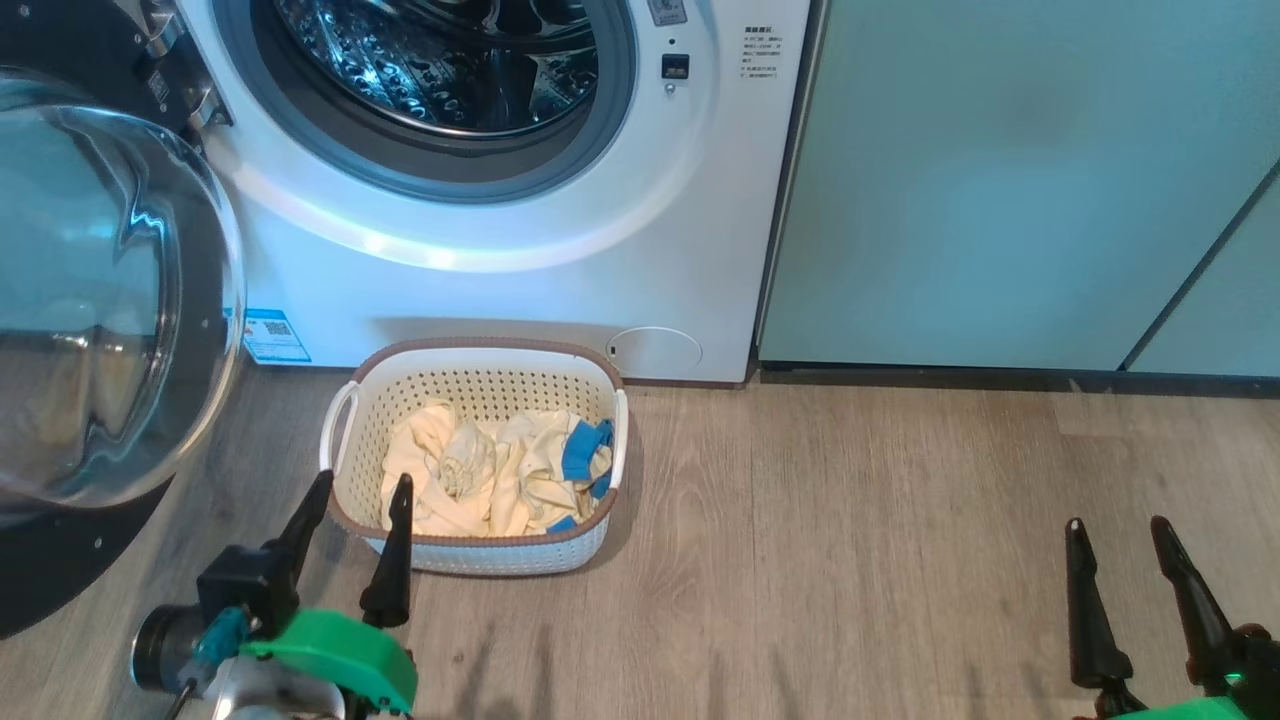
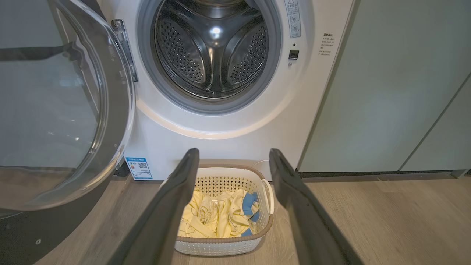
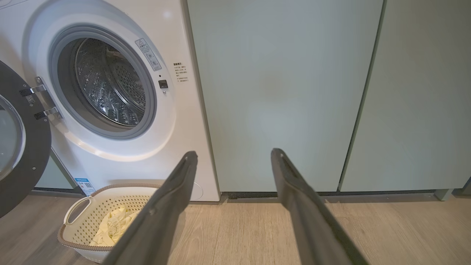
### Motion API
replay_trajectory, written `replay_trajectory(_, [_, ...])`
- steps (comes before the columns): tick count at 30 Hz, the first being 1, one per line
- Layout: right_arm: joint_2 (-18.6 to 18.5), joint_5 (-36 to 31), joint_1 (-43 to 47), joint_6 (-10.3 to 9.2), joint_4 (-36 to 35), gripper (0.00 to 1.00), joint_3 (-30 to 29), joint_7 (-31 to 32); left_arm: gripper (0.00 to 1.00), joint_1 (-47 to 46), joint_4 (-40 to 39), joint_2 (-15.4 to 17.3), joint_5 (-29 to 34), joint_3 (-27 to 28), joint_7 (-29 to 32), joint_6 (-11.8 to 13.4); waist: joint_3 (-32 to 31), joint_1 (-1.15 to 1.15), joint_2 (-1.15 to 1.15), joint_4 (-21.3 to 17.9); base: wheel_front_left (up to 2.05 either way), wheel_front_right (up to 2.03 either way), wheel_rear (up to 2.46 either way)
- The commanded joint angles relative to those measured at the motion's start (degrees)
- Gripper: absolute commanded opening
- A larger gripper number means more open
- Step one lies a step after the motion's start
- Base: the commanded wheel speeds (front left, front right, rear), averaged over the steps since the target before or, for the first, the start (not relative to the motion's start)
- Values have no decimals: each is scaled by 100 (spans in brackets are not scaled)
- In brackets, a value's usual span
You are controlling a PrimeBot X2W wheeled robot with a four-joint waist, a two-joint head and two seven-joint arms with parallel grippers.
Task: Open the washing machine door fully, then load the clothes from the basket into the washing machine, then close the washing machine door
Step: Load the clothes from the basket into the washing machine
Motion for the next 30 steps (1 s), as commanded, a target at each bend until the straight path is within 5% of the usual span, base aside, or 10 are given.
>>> replay_trajectory(1, [-65,41,-182,-16,-203,100,81,-77,100,-155,-204,112,-17,144,-7,58,18,0,0,5,5,-1,-4])
replay_trajectory(30, [-65,72,-272,-16,-170,100,106,-78,100,-233,-143,213,-61,-49,-93,107,106,0,0,61,135,-135,0])
